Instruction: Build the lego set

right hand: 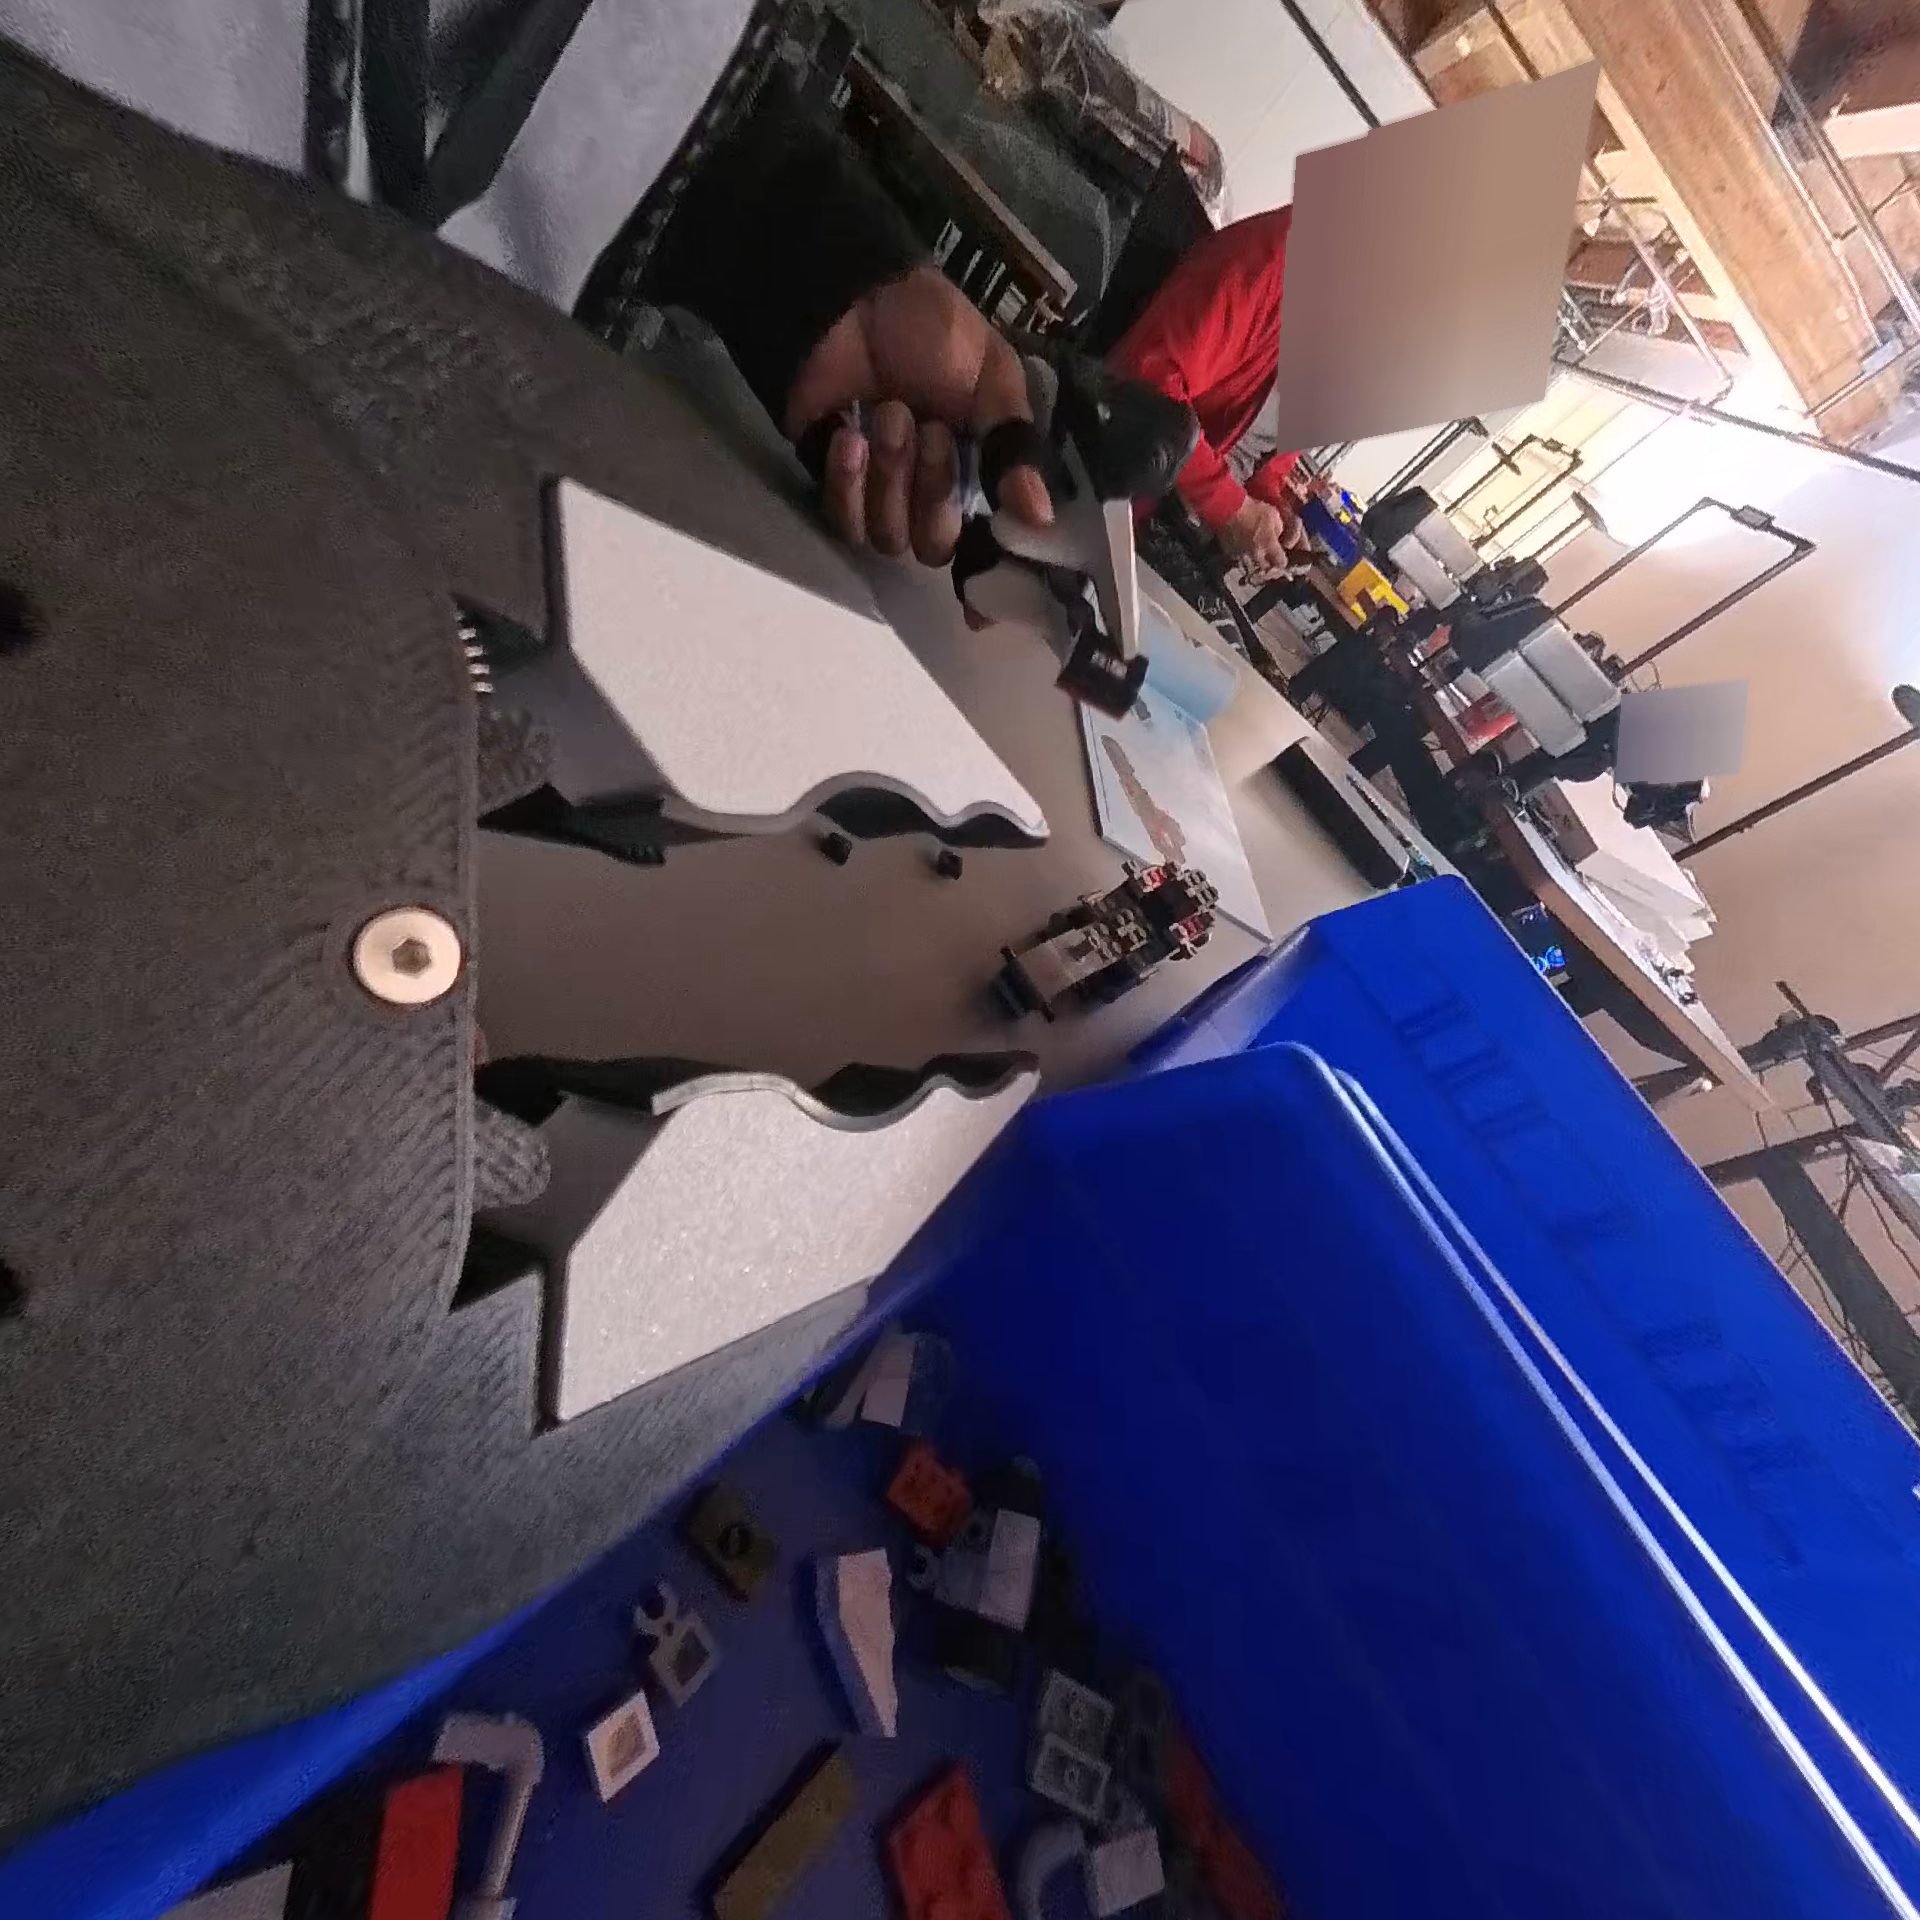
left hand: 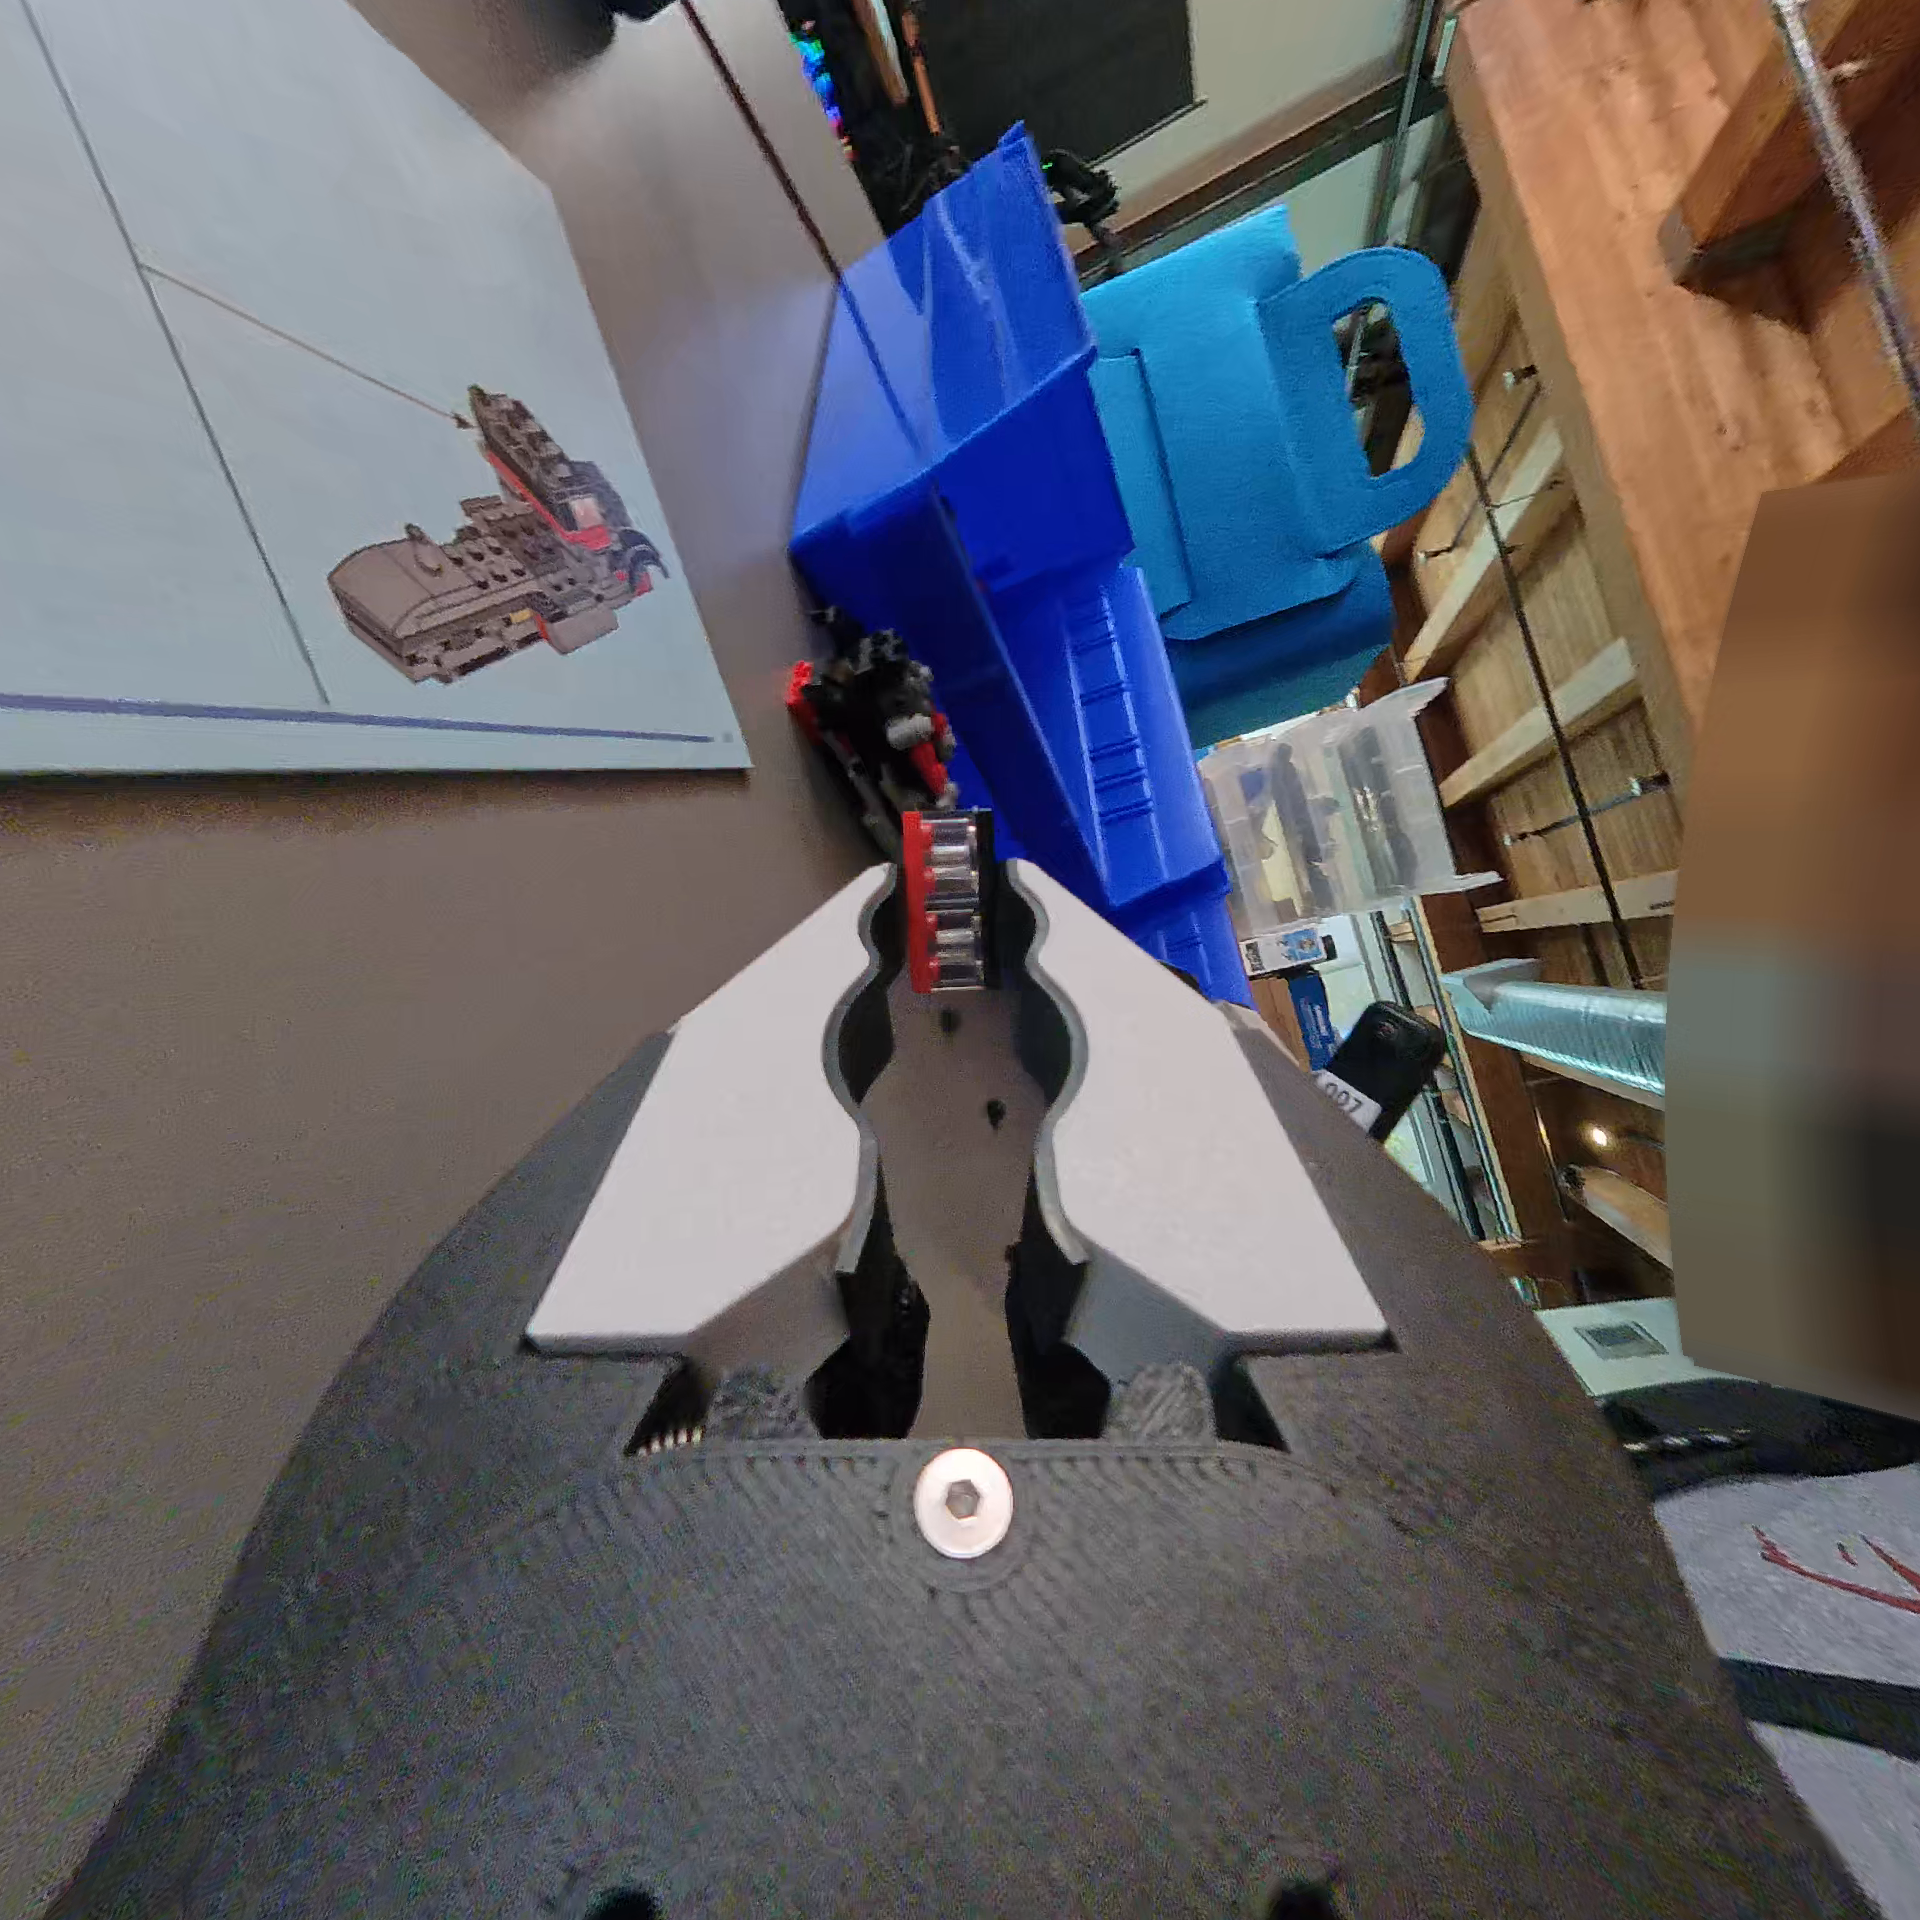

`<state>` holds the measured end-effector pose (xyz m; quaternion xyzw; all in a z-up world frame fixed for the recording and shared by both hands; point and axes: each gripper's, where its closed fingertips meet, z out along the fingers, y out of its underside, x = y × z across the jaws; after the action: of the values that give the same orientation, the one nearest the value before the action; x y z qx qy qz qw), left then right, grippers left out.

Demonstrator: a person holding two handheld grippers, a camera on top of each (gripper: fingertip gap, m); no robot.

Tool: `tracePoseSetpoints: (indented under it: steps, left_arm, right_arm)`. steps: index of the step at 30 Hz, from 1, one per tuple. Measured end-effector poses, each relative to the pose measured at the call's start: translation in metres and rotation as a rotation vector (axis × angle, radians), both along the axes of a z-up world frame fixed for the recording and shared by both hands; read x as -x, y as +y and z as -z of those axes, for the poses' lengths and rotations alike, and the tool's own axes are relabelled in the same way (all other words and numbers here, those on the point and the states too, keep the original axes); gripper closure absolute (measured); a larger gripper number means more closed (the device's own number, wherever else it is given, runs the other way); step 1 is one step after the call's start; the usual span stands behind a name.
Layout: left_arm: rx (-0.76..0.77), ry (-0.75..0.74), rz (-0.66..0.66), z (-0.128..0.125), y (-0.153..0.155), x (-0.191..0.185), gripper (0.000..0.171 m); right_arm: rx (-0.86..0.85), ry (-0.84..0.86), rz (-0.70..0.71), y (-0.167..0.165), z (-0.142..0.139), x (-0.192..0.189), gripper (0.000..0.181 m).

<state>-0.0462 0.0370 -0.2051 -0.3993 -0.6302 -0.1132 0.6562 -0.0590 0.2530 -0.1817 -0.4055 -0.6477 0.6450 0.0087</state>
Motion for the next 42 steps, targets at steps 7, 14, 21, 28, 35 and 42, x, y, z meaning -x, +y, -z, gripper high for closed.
tracePoseSetpoints:
  steps: [7, 14, 21, 28, 35, 42]
  left_arm:
    - [0.033, -0.103, -0.046, 0.017, -0.005, 0.006, 0.154]
    - [0.034, -0.135, -0.066, 0.022, -0.009, 0.009, 0.154]
    - [0.03, -0.139, -0.065, 0.022, -0.009, 0.01, 0.154]
    - [0.015, -0.133, -0.061, 0.021, -0.009, 0.009, 0.154]
    - [0.012, -0.136, -0.057, 0.021, -0.009, 0.009, 0.154]
    - [0.013, -0.14, -0.057, 0.022, -0.009, 0.009, 0.154]
  right_arm:
    - [0.068, 0.005, -0.059, 0.001, -0.007, -0.007, 0.142]
    - [0.121, 0.032, -0.061, 0.01, -0.015, -0.011, 0.142]
    - [0.161, 0.047, -0.041, 0.017, -0.02, -0.011, 0.143]
    - [0.166, 0.053, -0.035, 0.018, -0.021, -0.011, 0.143]
    - [0.162, 0.059, -0.031, 0.018, -0.022, -0.012, 0.144]
    - [0.166, 0.059, -0.035, 0.018, -0.022, -0.012, 0.144]
